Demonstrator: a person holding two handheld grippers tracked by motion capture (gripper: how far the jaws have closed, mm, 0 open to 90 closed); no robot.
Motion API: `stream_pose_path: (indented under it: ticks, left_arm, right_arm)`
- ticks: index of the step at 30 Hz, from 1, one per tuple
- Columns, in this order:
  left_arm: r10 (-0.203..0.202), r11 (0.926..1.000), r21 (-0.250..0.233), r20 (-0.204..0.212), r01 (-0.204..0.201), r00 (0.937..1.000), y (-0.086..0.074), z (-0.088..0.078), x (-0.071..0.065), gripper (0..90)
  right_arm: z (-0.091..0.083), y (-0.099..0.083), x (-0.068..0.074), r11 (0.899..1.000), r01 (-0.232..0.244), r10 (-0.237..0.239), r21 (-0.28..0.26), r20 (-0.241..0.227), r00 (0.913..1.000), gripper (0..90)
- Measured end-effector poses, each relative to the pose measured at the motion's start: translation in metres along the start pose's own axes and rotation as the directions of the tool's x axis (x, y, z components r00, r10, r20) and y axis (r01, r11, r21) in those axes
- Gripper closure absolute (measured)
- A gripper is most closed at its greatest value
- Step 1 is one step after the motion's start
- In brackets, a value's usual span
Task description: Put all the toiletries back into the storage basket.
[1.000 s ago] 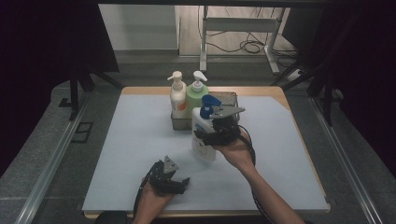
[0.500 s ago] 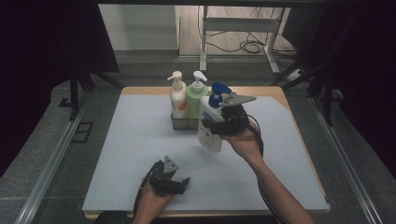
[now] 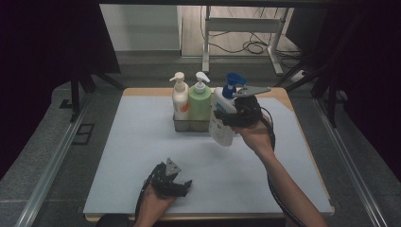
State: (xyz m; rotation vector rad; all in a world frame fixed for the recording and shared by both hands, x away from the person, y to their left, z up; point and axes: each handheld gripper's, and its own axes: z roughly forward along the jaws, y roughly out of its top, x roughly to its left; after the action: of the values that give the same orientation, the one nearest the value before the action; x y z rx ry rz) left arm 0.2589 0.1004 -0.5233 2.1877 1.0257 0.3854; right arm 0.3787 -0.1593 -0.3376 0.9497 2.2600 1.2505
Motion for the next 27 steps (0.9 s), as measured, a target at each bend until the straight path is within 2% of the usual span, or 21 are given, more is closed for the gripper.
stream_pose_path:
  ticks: [11, 27]
  left_arm:
    - [0.0, 1.0, 0.0, 0.0, 0.0, 1.0, 0.0, 0.0, 0.0, 13.0]
    - [-0.002, 1.0, -0.001, 0.001, 0.002, 1.0, 0.0, 0.0, 0.0, 13.1]
  right_arm:
    - [-0.002, 0.012, -0.021, 0.999, -0.023, 0.024, -0.026, 0.058, 0.998, 37.5]
    - [0.019, 0.029, -0.042, 0.998, -0.041, 0.047, -0.047, 0.134, 0.9899, 37.6]
